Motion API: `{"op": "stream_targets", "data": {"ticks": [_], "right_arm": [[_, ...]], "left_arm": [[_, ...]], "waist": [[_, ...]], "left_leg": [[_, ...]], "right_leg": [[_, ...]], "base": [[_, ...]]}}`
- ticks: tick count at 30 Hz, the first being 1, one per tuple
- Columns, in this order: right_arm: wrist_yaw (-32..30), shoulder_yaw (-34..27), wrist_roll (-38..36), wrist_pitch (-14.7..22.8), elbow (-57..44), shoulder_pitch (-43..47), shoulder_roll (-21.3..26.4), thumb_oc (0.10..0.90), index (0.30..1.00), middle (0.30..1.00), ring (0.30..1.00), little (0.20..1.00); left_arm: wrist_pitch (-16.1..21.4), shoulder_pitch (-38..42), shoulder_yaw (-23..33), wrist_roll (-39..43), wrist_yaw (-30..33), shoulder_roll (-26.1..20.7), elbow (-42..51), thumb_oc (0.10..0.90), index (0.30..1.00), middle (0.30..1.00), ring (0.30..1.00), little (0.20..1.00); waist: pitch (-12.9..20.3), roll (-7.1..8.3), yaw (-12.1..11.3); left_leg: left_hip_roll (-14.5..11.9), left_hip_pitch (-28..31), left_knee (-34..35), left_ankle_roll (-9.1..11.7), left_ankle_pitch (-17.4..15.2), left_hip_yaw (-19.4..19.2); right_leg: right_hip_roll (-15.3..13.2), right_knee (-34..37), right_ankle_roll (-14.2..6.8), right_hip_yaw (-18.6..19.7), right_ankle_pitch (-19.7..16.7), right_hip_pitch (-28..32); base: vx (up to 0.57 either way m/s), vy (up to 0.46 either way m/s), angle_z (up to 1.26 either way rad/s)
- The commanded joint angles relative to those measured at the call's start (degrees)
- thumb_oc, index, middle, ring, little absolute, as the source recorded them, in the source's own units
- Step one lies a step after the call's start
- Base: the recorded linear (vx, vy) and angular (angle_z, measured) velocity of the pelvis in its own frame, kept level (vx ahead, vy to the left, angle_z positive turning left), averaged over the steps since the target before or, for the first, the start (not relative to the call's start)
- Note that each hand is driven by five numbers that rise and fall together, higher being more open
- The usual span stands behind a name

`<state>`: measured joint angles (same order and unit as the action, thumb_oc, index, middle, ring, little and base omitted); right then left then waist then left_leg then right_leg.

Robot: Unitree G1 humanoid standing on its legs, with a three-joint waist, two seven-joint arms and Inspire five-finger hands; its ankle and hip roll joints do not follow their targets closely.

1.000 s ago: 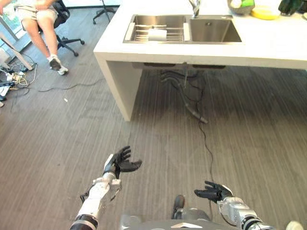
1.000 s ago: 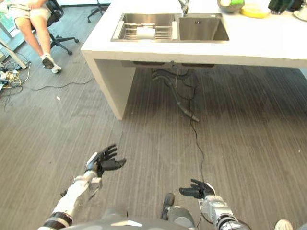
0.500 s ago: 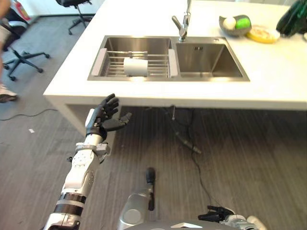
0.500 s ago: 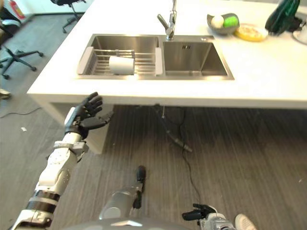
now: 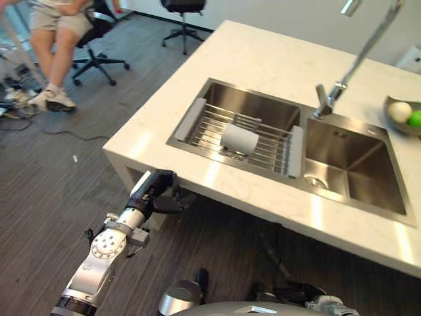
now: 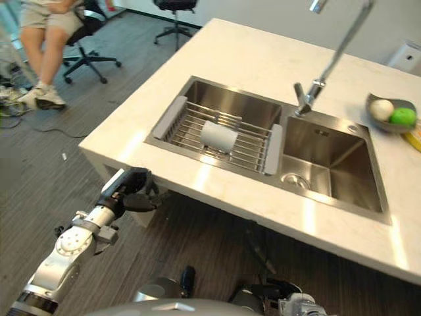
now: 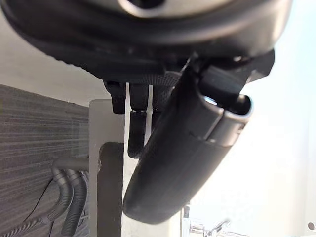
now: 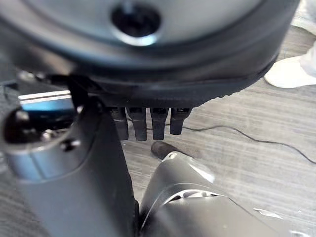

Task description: Place the dishes in the dishwasher.

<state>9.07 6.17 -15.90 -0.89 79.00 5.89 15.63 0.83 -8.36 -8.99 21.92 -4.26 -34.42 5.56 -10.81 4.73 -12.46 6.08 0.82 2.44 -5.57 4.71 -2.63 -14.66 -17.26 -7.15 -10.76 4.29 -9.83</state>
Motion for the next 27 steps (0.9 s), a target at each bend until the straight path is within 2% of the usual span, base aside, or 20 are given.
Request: {"op": "stream_targets", "data": {"ticks": [1,3,5,7,13,18,20,23,25,27], "right_arm": [[0.1,3.4,-0.3,-0.4,2.4,-2.6,-0.8,0.800,0.900,0.900,0.900,0.900],[-0.6,4.0,-0.9,0.3,2.1,-3.7,-2.2,0.800,0.900,0.900,0.900,0.900],[-0.9,4.8,-0.6,0.4,1.6,-4.4,-3.1,0.800,0.900,0.900,0.900,0.900],[-0.9,5.7,-1.1,0.7,0.6,-5.7,-4.4,0.800,0.900,0.900,0.900,0.900],[-0.7,8.1,-1.1,1.1,-0.8,-7.1,-6.8,0.800,0.900,0.900,0.900,0.900],[-0.2,8.1,-1.5,0.9,-0.8,-7.1,-6.0,0.800,0.900,0.900,0.900,0.900],[-0.3,8.1,-1.7,0.9,-0.6,-6.9,-5.9,0.800,0.900,0.900,0.900,0.900],[0.3,8.3,-1.9,0.7,-0.9,-6.8,-6.0,0.800,0.900,0.900,0.900,0.900],[0.8,9.2,-1.7,0.3,-1.6,-6.5,-6.2,0.800,0.900,0.900,0.900,0.900],[1.1,10.1,-1.2,0.0,-2.4,-6.1,-6.2,0.800,0.900,0.900,0.900,0.900]], "left_arm": [[11.0,24.4,6.0,-0.3,2.7,5.0,9.8,0.800,0.900,0.900,0.900,0.900],[11.4,24.4,6.4,0.1,2.0,5.3,12.6,0.800,0.900,0.900,0.900,0.900],[11.7,24.1,7.1,0.2,2.7,5.5,13.6,0.800,0.900,0.900,0.900,0.900],[12.7,24.5,8.4,0.8,3.9,6.5,15.7,0.800,0.900,0.900,0.900,0.900],[13.6,25.1,9.1,1.1,5.0,7.7,19.3,0.800,0.900,0.900,0.900,0.900],[13.3,26.7,8.1,-0.3,5.3,7.2,19.7,0.800,0.900,0.900,0.900,0.900],[12.6,28.5,7.4,-4.6,5.2,5.2,19.6,0.800,0.900,0.900,0.900,0.900],[10.6,32.5,6.6,-18.4,6.1,-0.1,16.7,0.800,0.900,0.900,0.900,0.900],[9.1,37.6,3.9,-27.7,5.7,-4.2,12.7,0.800,0.900,0.900,0.900,0.900],[8.5,41.7,1.1,-33.5,5.4,-7.1,9.9,0.800,0.900,0.900,0.900,0.900]], "waist": [[3.1,-1.63,2.3],[4.5,-2.03,2.6],[4.7,-2.16,3.0],[5.2,-2.90,3.8],[5.4,-3.87,5.0],[5.8,-4.48,5.5],[6.1,-4.91,5.6],[6.7,-5.50,6.0],[7.0,-5.86,6.6],[7.2,-6.03,7.2]], "left_leg": [[-5.3,1.0,-3.7,5.4,-6.5,1.4],[-6.1,2.0,-0.7,6.8,-5.2,1.4],[-6.2,2.5,0.2,7.2,-4.7,1.4],[-6.9,3.1,1.9,8.5,-3.7,1.3],[-7.6,3.1,2.0,9.5,-3.4,1.2],[-8.0,3.2,2.0,9.9,-3.2,1.4],[-8.1,3.2,2.1,10.0,-3.0,1.5],[-8.3,3.5,2.1,10.2,-3.1,1.3],[-8.5,3.9,2.2,10.3,-3.2,1.0],[-8.8,4.3,2.2,10.3,-3.3,0.5]], "right_leg": [[5.3,16.4,-2.4,-5.7,-4.1,15.5],[6.2,21.3,-2.1,-7.5,-4.5,18.7],[6.5,22.2,-2.0,-7.6,-4.5,19.3],[6.9,22.3,-1.7,-8.3,-3.3,19.4],[7.4,22.3,-1.4,-8.8,-2.3,19.3],[7.9,22.3,-1.1,-8.8,-1.7,19.5],[8.1,22.3,-1.0,-9.0,-1.3,19.6],[8.2,22.3,-1.0,-9.0,-1.3,19.7],[8.3,22.3,-1.0,-8.9,-1.2,19.8],[8.4,22.3,-1.0,-8.6,-1.2,19.8]], "base": [[0.10,-0.096,0.30],[0.13,-0.151,0.39],[0.06,-0.087,0.27],[0.03,-0.093,0.01],[0.00,-0.066,-0.03],[0.00,-0.045,-0.07],[0.00,-0.016,0.02],[0.01,-0.006,0.01],[0.00,0.000,0.00],[0.03,-0.018,0.15]]}}
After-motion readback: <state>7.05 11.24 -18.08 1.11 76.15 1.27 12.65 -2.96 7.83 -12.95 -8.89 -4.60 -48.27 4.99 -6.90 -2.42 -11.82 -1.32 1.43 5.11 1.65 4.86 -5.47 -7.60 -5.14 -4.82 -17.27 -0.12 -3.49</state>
